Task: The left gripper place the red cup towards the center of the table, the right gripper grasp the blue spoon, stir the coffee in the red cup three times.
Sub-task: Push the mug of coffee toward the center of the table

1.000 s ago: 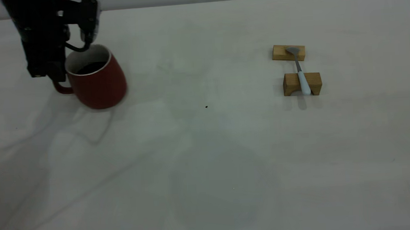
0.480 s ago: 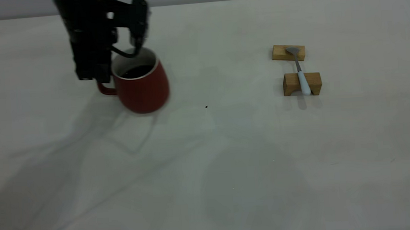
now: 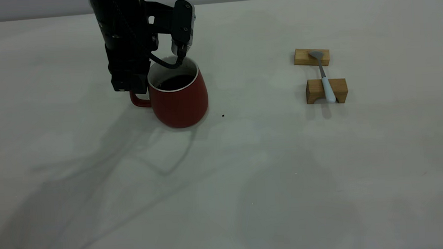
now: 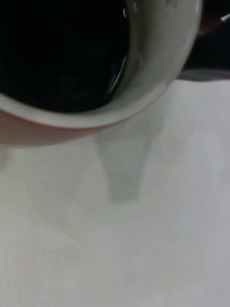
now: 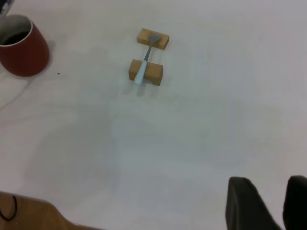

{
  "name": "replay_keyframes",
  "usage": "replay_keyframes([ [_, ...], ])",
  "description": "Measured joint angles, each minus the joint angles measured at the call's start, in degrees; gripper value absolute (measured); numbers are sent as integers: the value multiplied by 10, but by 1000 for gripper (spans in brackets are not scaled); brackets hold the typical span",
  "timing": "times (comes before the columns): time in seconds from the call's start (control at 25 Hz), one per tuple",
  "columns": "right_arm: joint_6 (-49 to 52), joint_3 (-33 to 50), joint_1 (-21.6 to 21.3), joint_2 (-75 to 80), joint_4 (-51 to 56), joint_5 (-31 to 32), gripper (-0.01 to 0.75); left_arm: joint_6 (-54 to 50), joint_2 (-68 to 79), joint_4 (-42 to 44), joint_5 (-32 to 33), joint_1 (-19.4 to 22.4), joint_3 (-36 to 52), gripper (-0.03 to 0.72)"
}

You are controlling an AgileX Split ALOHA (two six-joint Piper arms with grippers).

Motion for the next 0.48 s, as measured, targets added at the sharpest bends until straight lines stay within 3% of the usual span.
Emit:
replay_keyframes([
  [0.32,0,0,0,0,0,0,238,-21,-17,-2,38,0,-2,656],
  [0.48,0,0,0,0,0,0,238,-92,-70,-2,129,0,-45,670],
])
